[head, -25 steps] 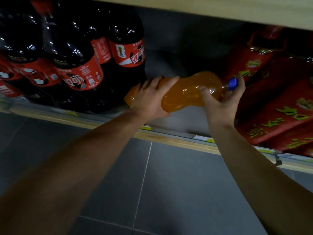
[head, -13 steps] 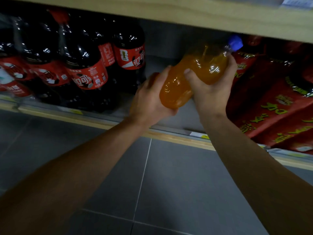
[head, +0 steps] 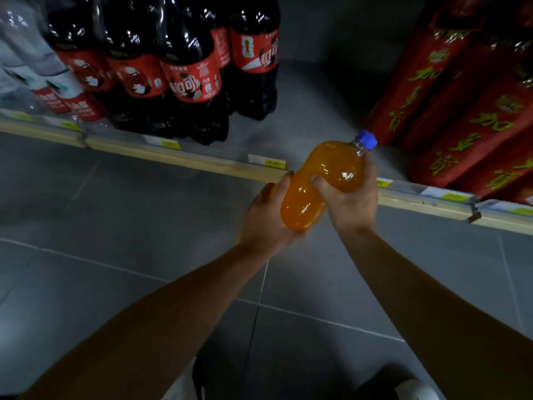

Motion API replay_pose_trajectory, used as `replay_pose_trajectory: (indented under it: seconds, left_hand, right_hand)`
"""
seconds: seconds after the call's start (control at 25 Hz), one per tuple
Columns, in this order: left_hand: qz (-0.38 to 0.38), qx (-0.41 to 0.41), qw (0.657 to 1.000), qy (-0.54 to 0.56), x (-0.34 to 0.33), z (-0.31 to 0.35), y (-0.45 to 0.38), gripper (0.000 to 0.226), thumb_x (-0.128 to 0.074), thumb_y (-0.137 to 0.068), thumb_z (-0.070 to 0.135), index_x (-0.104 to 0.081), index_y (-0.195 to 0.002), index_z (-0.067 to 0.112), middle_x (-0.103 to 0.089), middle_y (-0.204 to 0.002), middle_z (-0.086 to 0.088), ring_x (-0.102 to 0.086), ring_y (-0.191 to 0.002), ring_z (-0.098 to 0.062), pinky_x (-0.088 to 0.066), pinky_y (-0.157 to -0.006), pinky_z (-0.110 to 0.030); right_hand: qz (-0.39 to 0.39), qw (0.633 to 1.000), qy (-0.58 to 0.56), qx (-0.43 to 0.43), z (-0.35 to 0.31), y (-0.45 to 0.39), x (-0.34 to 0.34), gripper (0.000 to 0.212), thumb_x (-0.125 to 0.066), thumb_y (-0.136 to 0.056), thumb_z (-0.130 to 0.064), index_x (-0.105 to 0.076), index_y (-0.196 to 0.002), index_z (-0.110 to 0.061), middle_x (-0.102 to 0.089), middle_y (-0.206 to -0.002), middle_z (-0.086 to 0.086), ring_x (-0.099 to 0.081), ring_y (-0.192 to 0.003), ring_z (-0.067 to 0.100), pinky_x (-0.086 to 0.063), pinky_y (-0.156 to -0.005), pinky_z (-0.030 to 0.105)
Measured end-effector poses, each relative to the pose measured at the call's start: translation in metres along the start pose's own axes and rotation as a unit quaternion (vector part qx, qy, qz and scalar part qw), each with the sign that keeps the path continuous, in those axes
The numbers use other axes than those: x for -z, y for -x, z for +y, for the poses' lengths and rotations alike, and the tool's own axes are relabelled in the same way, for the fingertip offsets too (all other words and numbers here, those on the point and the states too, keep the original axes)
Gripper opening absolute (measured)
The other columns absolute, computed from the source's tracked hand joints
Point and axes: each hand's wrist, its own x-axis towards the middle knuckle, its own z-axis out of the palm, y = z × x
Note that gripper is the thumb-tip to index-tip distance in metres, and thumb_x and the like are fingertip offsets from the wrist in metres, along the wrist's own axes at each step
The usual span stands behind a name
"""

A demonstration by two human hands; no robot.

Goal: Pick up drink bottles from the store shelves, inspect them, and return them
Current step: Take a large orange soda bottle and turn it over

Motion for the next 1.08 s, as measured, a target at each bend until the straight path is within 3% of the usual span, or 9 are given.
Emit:
replay_pose_trajectory:
  seconds: [0.16, 0.32, 0.52, 0.72, 0.88, 1.0, 1.08]
  left_hand:
    - [-0.026, 0.017, 0.999, 0.037, -0.021, -0.020, 0.022, 0.113, -0.082, -0.068, 0.058, -0.007, -0.150, 0.042, -0.042, -0.144, -0.002, -0.050, -0.124, -0.026, -0.052, -0.093, -0.049]
    - [-0.038, 0.032, 0.999, 0.018, -0.037, -0.023, 0.026, 0.114, -0.080, -0.069, 0.059, -0.001, -0.151, 0.046, -0.033, -0.151, -0.003, -0.044, -0.131, -0.028, -0.050, -0.097, -0.051]
    - [-0.102, -0.008, 0.995, -0.010, -0.041, -0.048, 0.019, 0.128, -0.086, -0.065, 0.054, 0.009, -0.150, 0.044, -0.002, -0.165, -0.004, -0.026, -0.146, -0.034, -0.040, -0.108, -0.060]
    - [-0.069, 0.014, 0.997, 0.033, -0.041, -0.051, 0.016, 0.123, -0.088, -0.064, 0.050, -0.001, -0.152, 0.044, -0.029, -0.152, -0.002, -0.043, -0.131, -0.029, -0.052, -0.095, -0.050]
    - [-0.060, 0.038, 0.994, 0.086, -0.037, -0.055, 0.013, 0.123, -0.088, -0.064, 0.046, 0.000, -0.149, 0.051, -0.033, -0.149, 0.002, -0.046, -0.129, -0.023, -0.050, -0.095, -0.044]
    - [-0.046, 0.065, 0.991, 0.104, -0.033, -0.059, 0.012, 0.126, -0.090, -0.062, 0.044, 0.000, -0.151, 0.049, -0.032, -0.153, 0.003, -0.044, -0.132, -0.022, -0.047, -0.098, -0.041]
    - [-0.045, 0.080, 0.989, 0.118, -0.031, -0.063, 0.011, 0.128, -0.090, -0.061, 0.042, 0.001, -0.151, 0.050, -0.030, -0.156, 0.003, -0.042, -0.135, -0.021, -0.045, -0.099, -0.040]
  right_hand:
    - [-0.011, 0.999, 0.023, -0.029, 0.031, 0.012, -0.008, 0.109, -0.084, -0.057, -0.051, -0.032, -0.150, -0.029, -0.053, -0.137, -0.002, -0.055, -0.123, 0.017, -0.053, -0.099, 0.046]
    - [-0.013, 0.999, 0.039, -0.036, 0.051, 0.006, -0.009, 0.104, -0.089, -0.066, -0.040, -0.030, -0.151, -0.028, -0.050, -0.141, -0.001, -0.052, -0.125, 0.019, -0.051, -0.100, 0.048]
    - [-0.011, 0.999, 0.016, -0.042, 0.058, -0.009, -0.011, 0.095, -0.088, -0.071, -0.031, -0.034, -0.149, -0.024, -0.053, -0.136, -0.001, -0.057, -0.120, 0.018, -0.055, -0.097, 0.044]
    - [-0.017, 0.999, 0.048, -0.005, 0.059, -0.010, -0.020, 0.108, -0.080, -0.066, -0.051, -0.024, -0.153, -0.023, -0.041, -0.147, 0.003, -0.047, -0.129, 0.020, -0.051, -0.101, 0.046]
    - [-0.002, 0.995, 0.090, 0.053, 0.054, -0.004, -0.036, 0.110, -0.084, -0.071, -0.035, -0.017, -0.155, -0.013, -0.030, -0.150, 0.009, -0.033, -0.130, 0.013, -0.040, -0.098, 0.030]
    - [-0.013, 0.991, 0.113, 0.076, 0.046, -0.005, -0.051, 0.103, -0.084, -0.076, -0.025, -0.019, -0.156, -0.016, -0.026, -0.154, 0.011, -0.030, -0.130, 0.011, -0.032, -0.091, 0.012]
    - [-0.028, 0.987, 0.129, 0.092, 0.041, -0.006, -0.059, 0.097, -0.082, -0.079, -0.026, -0.022, -0.155, -0.021, -0.022, -0.157, 0.011, -0.030, -0.135, 0.016, -0.029, -0.092, 0.012]
